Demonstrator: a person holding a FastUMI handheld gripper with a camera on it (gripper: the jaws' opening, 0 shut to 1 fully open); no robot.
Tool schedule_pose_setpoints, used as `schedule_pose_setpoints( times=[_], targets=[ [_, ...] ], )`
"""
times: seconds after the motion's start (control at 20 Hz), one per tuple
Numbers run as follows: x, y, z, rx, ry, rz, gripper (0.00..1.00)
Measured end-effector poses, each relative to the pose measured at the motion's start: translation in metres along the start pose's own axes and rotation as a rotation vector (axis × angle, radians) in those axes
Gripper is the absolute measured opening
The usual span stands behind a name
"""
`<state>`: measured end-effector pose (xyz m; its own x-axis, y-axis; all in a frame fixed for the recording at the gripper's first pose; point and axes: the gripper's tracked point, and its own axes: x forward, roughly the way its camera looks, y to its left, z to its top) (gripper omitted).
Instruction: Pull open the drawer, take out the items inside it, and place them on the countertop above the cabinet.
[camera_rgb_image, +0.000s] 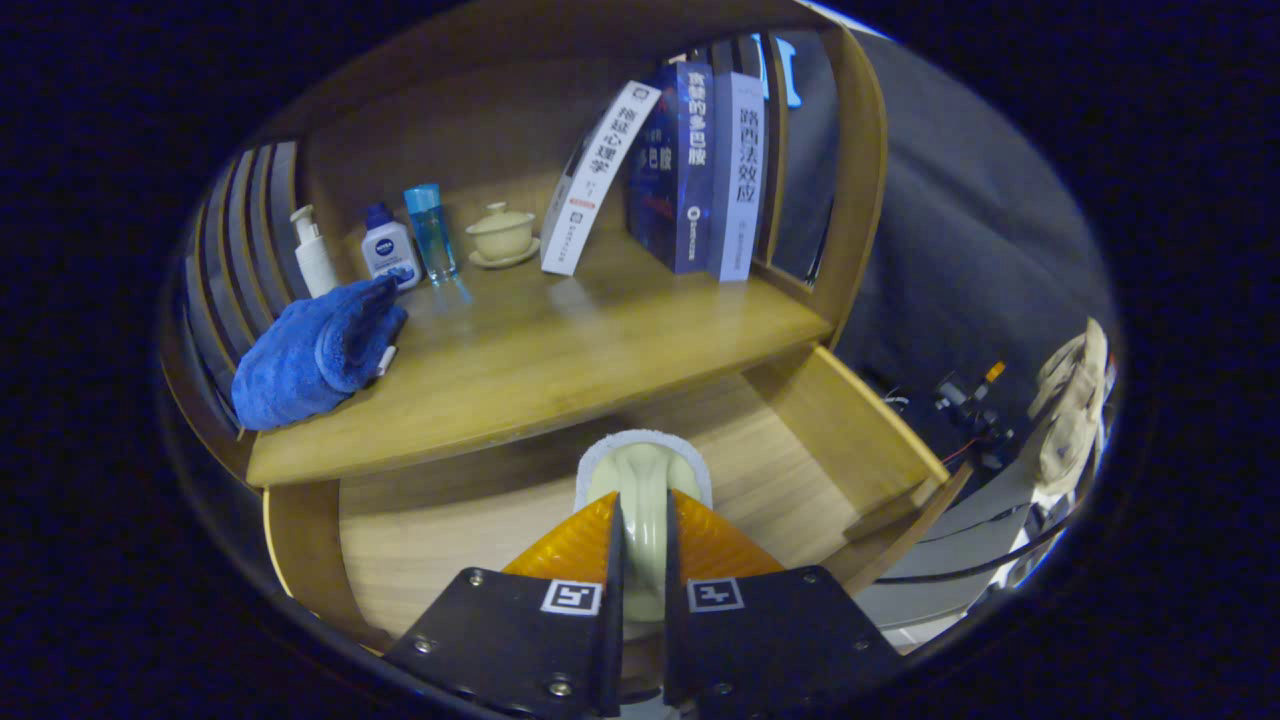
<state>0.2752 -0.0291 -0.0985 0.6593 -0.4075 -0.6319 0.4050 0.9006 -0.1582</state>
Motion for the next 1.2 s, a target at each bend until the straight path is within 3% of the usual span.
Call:
schedule_pose_setpoints(
  times=[0.25,0.6,1.2],
  targets=[
    [-0.025,0.010,0.041,-0.014,-0.108,0.013,0.17],
    [-0.031,0.058,0.080,-0.053,-0.274,0.167,0.17],
    [0.032,0.097,0.099,-0.088,-0.221,0.242,0.17]
  ],
)
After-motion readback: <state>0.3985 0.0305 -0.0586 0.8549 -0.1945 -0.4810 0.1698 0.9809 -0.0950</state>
